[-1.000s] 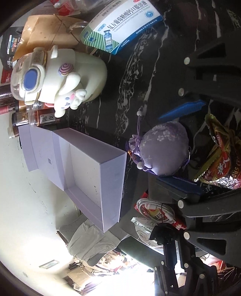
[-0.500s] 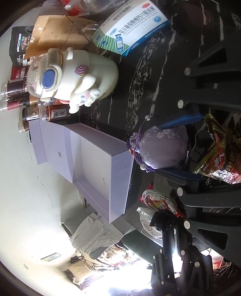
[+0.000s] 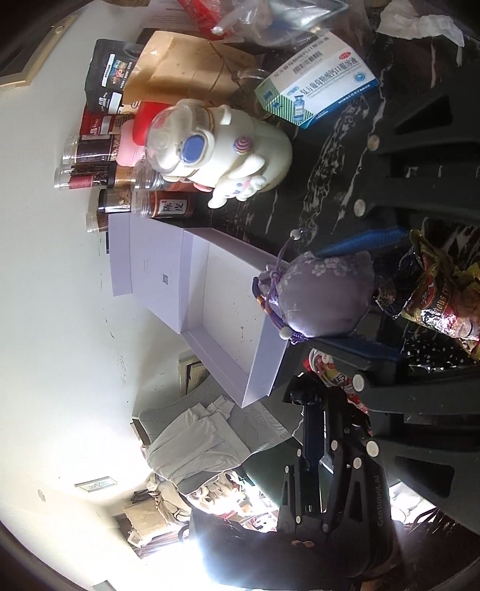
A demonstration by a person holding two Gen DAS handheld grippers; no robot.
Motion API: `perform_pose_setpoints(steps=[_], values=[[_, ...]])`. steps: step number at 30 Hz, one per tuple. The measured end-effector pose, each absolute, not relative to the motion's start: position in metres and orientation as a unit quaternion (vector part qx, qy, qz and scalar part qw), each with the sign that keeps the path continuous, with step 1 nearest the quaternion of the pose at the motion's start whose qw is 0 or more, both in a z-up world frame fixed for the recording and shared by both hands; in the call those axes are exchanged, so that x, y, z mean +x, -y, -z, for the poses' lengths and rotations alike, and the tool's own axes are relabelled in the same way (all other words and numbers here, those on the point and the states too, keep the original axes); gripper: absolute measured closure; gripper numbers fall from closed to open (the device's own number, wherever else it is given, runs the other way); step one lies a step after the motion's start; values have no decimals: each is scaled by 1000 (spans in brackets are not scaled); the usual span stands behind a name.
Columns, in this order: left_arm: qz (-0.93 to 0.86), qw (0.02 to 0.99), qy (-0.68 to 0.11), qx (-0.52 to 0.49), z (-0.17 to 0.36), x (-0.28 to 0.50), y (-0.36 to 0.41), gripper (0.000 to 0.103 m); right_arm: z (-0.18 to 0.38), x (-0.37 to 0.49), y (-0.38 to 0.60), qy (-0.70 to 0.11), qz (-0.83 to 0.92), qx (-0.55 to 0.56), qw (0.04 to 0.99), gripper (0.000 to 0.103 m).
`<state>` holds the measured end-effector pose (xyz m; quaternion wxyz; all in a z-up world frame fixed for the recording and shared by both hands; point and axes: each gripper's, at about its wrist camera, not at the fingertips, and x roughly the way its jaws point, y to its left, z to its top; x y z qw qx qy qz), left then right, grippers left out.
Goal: Organize objects
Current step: 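Lift the sachet with the right tool while the left tool carries the bow toward the box, then lower the sachet into the lavender box and open the right tool while the left releases the bow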
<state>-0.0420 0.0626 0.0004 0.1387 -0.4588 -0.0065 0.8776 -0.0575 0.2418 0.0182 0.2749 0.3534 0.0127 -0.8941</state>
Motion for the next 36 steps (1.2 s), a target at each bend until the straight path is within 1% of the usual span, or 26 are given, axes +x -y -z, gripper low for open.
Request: perform_pose_setpoints(steps=[9, 13, 19, 36], values=[[-892, 132, -14, -433, -29, -52, -54, 79, -40, -56, -235, -23, 897, 333, 290, 61], [-898, 128, -39, -419, -41, -58, -53, 79, -47, -60, -230, -29, 898, 326, 294, 61], [-907, 124, -52, -400, -57, -75, -48, 79, -56, -73, -224, -15, 896, 322, 305, 61], [-905, 99, -48, -412, -56, -163, -19, 79, -67, -146, -191, -33, 895, 313, 315, 61]])
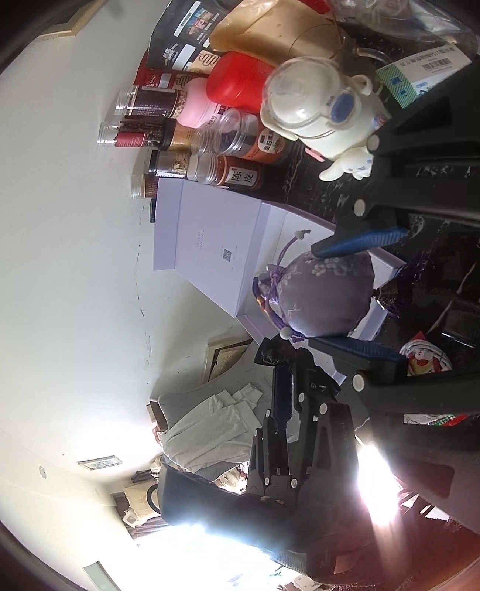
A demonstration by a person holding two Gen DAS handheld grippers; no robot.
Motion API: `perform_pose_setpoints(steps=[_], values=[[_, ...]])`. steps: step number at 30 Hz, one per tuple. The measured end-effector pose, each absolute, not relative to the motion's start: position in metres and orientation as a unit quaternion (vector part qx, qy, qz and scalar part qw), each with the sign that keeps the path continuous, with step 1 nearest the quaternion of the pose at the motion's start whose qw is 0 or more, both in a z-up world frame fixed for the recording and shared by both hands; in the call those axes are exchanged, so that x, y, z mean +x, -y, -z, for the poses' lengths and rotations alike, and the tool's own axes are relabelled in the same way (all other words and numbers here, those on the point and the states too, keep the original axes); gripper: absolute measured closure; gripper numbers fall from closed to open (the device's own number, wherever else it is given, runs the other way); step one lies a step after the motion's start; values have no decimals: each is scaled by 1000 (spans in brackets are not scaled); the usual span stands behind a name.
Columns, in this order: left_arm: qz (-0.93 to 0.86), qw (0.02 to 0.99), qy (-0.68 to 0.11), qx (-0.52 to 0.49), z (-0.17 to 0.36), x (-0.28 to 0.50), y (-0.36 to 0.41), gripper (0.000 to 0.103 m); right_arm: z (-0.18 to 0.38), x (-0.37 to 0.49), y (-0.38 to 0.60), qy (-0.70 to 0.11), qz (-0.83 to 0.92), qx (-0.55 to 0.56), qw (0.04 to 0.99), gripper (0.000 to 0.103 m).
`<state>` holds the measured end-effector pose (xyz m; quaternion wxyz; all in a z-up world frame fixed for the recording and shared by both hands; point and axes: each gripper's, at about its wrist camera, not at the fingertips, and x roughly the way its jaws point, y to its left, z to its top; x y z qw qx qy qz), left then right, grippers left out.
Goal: Organize objects
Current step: 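Lower the sachet into the lavender box and open the right tool while the left releases the bow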
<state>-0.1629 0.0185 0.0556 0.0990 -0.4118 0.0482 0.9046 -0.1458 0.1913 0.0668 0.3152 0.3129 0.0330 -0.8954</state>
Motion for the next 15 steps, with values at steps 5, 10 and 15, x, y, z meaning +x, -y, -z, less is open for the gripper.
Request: perform_pose_setpoints(steps=[5, 10, 15], values=[[-904, 89, -46, -417, -52, -190, -9, 79, -67, -170, -182, -40, 894, 312, 320, 61], [-901, 84, -50, -423, -45, -217, -3, 79, -66, -193, -176, -45, 894, 311, 321, 61], [-900, 78, -55, -426, -39, -244, 3, 79, -63, -217, -172, -46, 894, 312, 319, 61]])
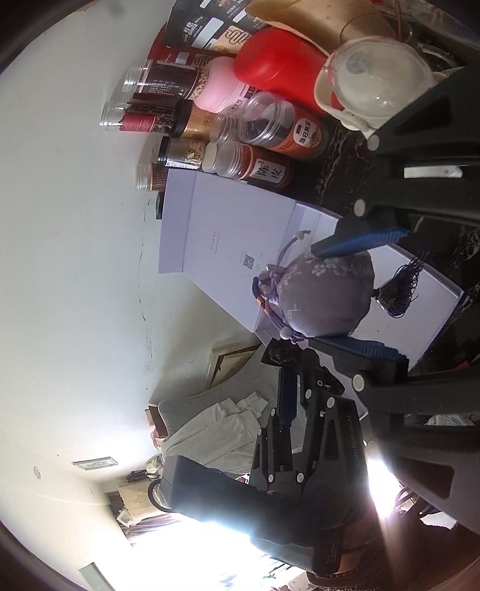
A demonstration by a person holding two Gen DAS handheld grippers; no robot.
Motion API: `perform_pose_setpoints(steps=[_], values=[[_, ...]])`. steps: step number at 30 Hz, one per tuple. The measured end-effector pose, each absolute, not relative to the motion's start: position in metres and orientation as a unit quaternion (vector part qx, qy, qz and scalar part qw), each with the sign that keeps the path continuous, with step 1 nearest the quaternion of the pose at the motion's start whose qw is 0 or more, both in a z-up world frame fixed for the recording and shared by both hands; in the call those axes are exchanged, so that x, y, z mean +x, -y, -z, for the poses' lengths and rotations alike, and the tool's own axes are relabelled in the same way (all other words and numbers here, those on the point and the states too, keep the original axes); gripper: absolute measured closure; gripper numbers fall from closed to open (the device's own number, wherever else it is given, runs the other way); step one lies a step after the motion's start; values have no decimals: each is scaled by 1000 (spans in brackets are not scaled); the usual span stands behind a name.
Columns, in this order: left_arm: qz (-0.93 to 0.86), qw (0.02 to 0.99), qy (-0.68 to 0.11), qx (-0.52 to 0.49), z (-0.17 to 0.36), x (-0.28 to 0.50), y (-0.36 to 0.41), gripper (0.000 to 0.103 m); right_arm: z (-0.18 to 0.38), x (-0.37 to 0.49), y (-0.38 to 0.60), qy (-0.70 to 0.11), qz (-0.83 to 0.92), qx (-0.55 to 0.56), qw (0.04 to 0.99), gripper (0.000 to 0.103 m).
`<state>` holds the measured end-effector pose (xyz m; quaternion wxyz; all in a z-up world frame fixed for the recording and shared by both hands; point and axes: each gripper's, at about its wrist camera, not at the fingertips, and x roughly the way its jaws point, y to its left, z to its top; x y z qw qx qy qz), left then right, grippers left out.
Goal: Organize objects
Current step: 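Lower the sachet into the lavender box and open the right tool while the left releases the bow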
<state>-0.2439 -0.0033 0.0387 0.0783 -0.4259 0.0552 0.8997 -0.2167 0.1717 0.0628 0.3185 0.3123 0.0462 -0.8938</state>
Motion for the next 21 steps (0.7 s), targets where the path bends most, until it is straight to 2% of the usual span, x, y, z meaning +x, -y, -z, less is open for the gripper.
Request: perform_pose_setpoints(steps=[21], values=[[-885, 84, -66, -453, 14, -334, 26, 79, -27, -292, -137, -56, 891, 338, 299, 61]])
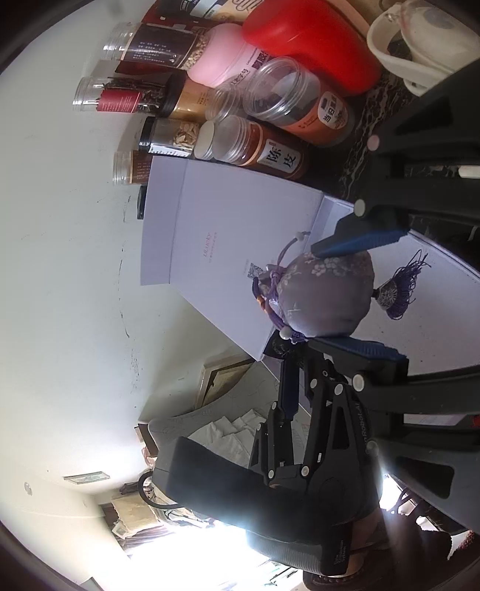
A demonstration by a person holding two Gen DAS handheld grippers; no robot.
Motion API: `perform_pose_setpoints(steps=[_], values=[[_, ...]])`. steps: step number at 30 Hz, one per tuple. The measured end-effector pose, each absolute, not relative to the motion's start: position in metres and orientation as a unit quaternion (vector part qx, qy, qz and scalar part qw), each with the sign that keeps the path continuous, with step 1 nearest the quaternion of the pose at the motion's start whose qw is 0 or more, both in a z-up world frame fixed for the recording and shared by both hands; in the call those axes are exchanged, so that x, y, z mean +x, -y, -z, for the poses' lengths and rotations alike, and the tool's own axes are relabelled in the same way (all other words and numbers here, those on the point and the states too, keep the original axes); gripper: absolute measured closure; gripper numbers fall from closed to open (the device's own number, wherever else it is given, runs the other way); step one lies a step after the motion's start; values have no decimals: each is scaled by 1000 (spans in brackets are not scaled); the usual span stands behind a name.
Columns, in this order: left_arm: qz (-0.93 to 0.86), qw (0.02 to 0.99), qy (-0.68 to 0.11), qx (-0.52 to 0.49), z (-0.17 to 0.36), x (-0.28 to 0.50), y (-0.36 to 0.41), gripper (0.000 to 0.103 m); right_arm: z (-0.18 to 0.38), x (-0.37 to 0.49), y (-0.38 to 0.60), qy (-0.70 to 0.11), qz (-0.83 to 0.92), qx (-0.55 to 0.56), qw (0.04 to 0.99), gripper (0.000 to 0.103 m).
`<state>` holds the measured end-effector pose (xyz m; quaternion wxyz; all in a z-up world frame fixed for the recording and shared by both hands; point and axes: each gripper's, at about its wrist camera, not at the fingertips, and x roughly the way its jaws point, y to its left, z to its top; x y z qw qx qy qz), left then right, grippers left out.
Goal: Organize objects
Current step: 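Lower the sachet into the lavender box and open the right tool while the left releases the bow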
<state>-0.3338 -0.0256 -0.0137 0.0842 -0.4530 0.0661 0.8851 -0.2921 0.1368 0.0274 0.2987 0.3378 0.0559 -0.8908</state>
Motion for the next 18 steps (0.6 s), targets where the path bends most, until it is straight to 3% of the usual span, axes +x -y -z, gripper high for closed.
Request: perform_pose_setpoints(steps=[18], values=[[-864, 62, -85, -493, 72, -372, 39, 78, 24, -323, -119, -89, 877, 391, 266, 60]])
